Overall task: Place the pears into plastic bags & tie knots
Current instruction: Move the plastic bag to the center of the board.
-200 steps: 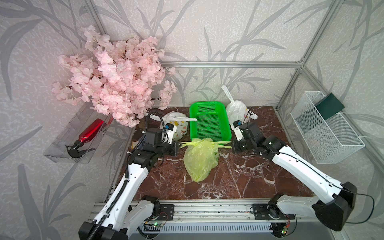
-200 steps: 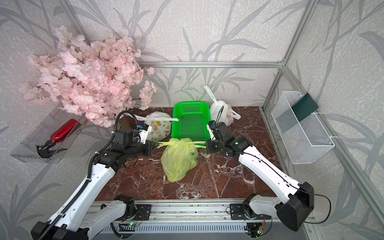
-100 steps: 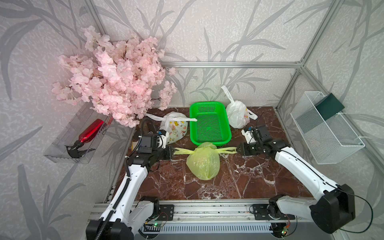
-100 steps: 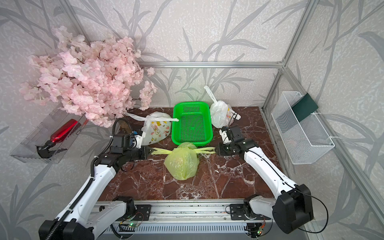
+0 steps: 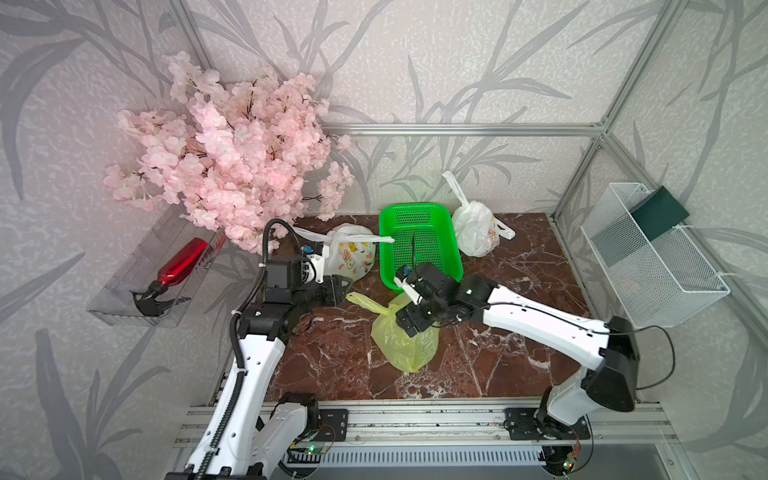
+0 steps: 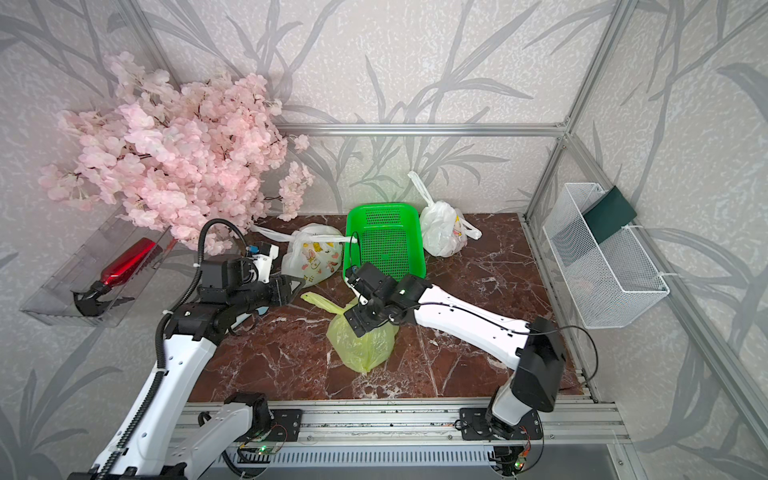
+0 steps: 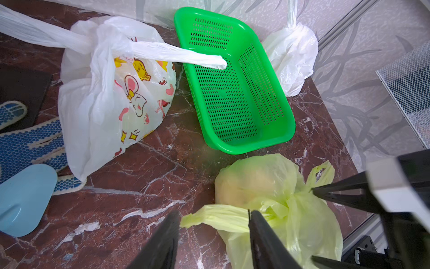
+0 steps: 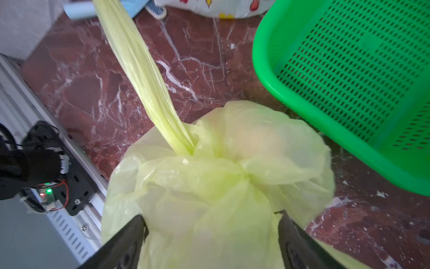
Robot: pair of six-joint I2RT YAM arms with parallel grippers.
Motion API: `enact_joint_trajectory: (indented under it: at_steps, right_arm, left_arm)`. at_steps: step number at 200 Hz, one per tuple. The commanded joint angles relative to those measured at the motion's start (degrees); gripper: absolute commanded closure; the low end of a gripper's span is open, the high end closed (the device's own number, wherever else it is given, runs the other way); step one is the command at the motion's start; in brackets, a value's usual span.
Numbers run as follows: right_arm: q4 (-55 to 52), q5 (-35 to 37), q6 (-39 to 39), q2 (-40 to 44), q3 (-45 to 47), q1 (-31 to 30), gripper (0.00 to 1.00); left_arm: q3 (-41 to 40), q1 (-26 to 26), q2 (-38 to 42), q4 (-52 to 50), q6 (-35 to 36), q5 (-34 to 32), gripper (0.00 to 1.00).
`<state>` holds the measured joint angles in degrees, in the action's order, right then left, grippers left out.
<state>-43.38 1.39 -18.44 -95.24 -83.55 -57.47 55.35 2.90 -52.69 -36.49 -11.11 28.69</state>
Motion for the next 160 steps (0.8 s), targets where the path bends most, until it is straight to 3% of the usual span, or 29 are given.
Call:
enact_joint_trajectory:
  at_steps: [1, 23, 37, 49, 82, 106, 128, 160]
  right_arm:
    - [-8.35, 3.49, -0.36, -4.14, -3.14, 0.48, 0.27]
    - [-11.50, 6.49, -1.66, -2.13, -1.48, 0.70, 0.74]
    - [-12.39, 6.26, -3.15, 2.59, 1.60, 1.67, 0.90]
    - [-13.27, 4.82, -4.08, 7.05, 4.60, 3.28, 0.98]
    - [-15.86, 4.01, -3.23, 20.28, 13.03, 11.17, 1.00]
    - [-16.41, 0.51, 1.68, 25.54, 16.00, 25.08, 1.00]
    - [-12.21, 1.78, 7.47, 23.26, 15.00, 35.91, 1.00]
    - [-0.62, 3.29, 9.98, 16.39, 11.18, 43.47, 0.97]
  left_arm:
    - [-0.39, -0.17, 1.32, -0.18, 0.38, -0.73, 0.50]
    - [-0.76, -0.18, 2.14, 0.45, 0.63, -0.98, 0.50]
    - [-0.77, -0.09, 2.33, 0.60, 0.70, -1.17, 0.50]
    - [-0.67, -0.09, 2.40, 0.62, 0.57, -1.90, 0.50]
    - [-0.03, -0.02, 1.83, 0.36, 0.77, -3.80, 0.50]
    - [-0.07, -0.02, 1.39, 1.59, 0.18, -3.69, 0.50]
    - [-0.71, -0.04, 0.80, 3.10, -1.07, -3.57, 0.51]
    - [-2.79, -0.02, 0.09, 7.50, -2.25, -5.47, 0.51]
